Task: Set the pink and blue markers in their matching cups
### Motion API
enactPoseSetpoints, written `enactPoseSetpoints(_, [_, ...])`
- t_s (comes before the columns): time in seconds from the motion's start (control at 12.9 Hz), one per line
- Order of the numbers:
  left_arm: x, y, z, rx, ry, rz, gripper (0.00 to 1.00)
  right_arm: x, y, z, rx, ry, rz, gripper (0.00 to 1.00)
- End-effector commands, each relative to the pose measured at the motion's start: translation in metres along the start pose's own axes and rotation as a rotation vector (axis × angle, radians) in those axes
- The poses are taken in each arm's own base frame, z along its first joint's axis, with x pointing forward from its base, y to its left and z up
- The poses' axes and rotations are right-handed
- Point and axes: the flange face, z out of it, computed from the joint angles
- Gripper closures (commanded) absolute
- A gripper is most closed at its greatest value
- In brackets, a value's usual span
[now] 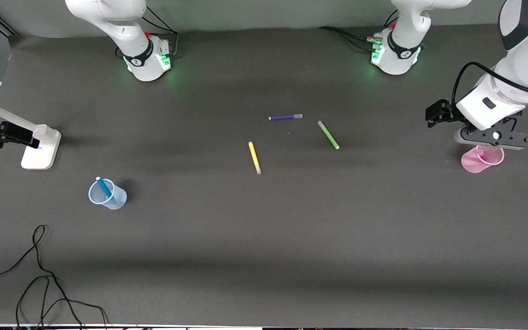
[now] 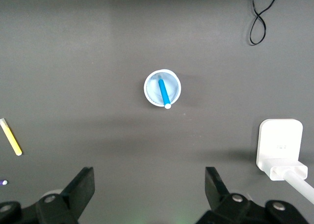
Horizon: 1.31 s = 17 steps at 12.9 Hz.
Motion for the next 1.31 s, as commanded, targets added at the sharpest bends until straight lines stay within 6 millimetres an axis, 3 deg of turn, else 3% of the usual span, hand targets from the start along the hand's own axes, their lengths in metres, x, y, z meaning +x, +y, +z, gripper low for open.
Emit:
enactPoseSetpoints(0.0, [0.0005, -0.0004, -0.0043, -0.005, -0.001, -0.018, 0.01, -0.0047, -0.0008, -0.0054, -0.018, -0.003, 0.011, 0.0])
enactPoseSetpoints(1.24, [0.0057, -0.0019, -0.0026, 0.0, 0.022, -0.004, 0.01, -0.0055, -0.0032, -0.01, -0.063, 0.012, -0.061, 0.0])
